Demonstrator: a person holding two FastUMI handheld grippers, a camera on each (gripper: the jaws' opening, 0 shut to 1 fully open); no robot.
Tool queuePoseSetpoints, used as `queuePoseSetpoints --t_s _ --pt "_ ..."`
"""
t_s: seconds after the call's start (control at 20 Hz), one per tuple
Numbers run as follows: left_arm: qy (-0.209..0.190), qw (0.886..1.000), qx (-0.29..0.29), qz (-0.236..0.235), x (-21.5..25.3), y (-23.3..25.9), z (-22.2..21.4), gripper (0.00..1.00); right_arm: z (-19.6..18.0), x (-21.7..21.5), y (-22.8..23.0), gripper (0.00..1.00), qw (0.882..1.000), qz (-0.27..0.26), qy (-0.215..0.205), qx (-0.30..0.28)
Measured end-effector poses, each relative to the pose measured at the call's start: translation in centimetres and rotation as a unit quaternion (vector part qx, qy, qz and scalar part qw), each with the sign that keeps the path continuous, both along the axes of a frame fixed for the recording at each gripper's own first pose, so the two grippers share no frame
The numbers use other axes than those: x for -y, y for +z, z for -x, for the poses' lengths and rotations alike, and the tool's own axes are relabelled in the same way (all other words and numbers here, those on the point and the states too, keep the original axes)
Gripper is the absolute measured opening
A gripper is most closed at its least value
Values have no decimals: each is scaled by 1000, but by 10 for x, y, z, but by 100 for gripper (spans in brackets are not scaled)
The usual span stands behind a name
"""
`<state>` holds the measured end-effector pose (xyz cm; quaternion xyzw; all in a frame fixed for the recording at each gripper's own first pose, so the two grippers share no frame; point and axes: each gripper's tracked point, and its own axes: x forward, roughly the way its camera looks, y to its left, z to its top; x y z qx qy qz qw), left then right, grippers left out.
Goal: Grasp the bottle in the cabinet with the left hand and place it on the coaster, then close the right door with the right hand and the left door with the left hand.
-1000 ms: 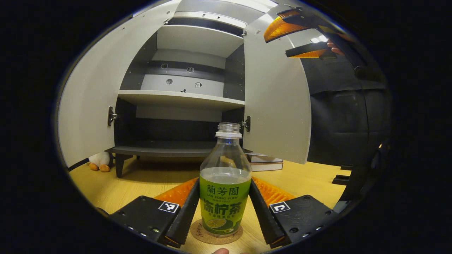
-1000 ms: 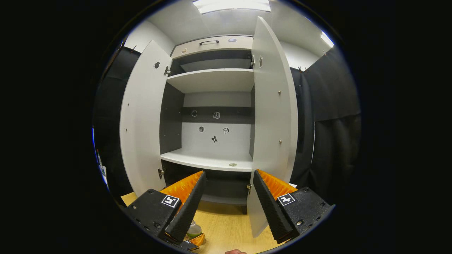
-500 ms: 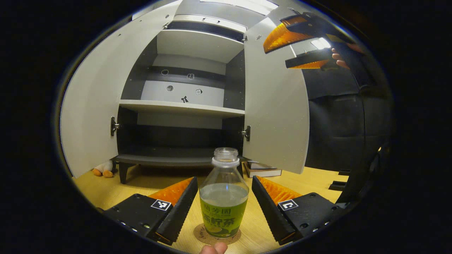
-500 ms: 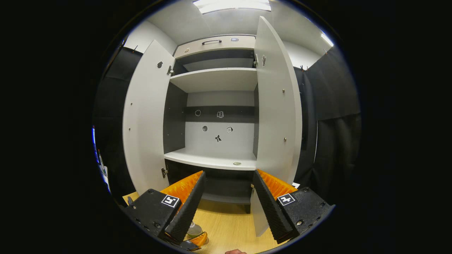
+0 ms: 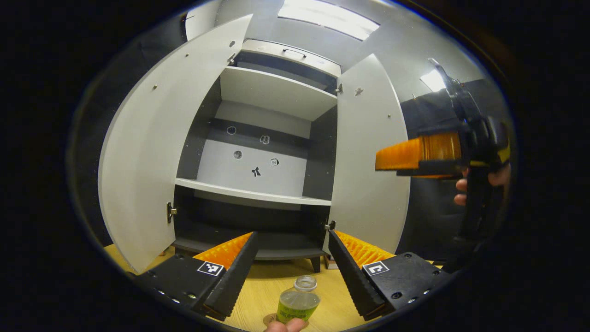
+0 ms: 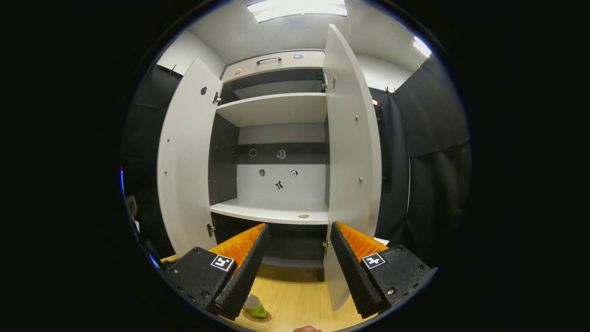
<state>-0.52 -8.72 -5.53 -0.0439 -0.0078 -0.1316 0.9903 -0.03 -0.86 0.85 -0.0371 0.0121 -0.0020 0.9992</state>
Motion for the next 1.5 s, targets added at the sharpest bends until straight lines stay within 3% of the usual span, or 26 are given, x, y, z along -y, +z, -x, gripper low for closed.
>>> queuePoseSetpoints --t_s 0.05,0.1,0.3,0.35,0.4,0.5,0.65,0.85,0.95,1.0,1.05,1.1,1.15,1.3,1.35,1.5 --pt "3 1000 -8 4 -3 8 0 94 0 -2 -2 83 1000 -5 3 5" --pt "8 1000 -14 6 -7 14 1 97 1 -4 -4 83 1000 -10 6 10" --pt "43 998 -43 -6 -26 17 0 94 8 -1 -21 83 999 -31 3 7" --pt "54 998 -44 -6 -34 18 0 98 10 2 -16 83 999 -36 4 14" --pt "64 997 -43 -6 -40 18 1 94 12 7 -9 83 999 -39 3 21" --pt "82 996 -47 -11 -51 14 2 98 19 26 0 83 999 -38 -8 23" --pt "97 994 -55 -10 -59 9 5 95 39 52 43 83 998 -29 -5 59" --pt "97 994 -53 -7 -54 8 12 95 61 137 111 83 985 30 -111 127" --pt "94 994 -47 -9 -49 11 15 95 55 173 123 82 979 23 -165 113" --pt "96 994 -43 -9 -49 14 16 100 48 183 128 82 979 5 -173 111" --pt "98 994 -41 -10 -49 15 16 95 37 186 135 83 980 -11 -165 111" --pt "98 994 -41 -11 -49 15 17 100 28 187 141 83 981 -20 -153 116" --pt "98 994 -40 -13 -49 15 17 95 20 193 144 83 981 -21 -151 119" --pt "102 994 -44 -14 -50 14 18 100 -3 199 143 83 984 -11 -141 105" --pt "103 993 -46 -13 -50 13 18 95 -10 195 145 83 986 -9 -133 102" --pt "109 993 -53 -13 -51 10 19 95 -21 185 142 83 988 3 -114 100"
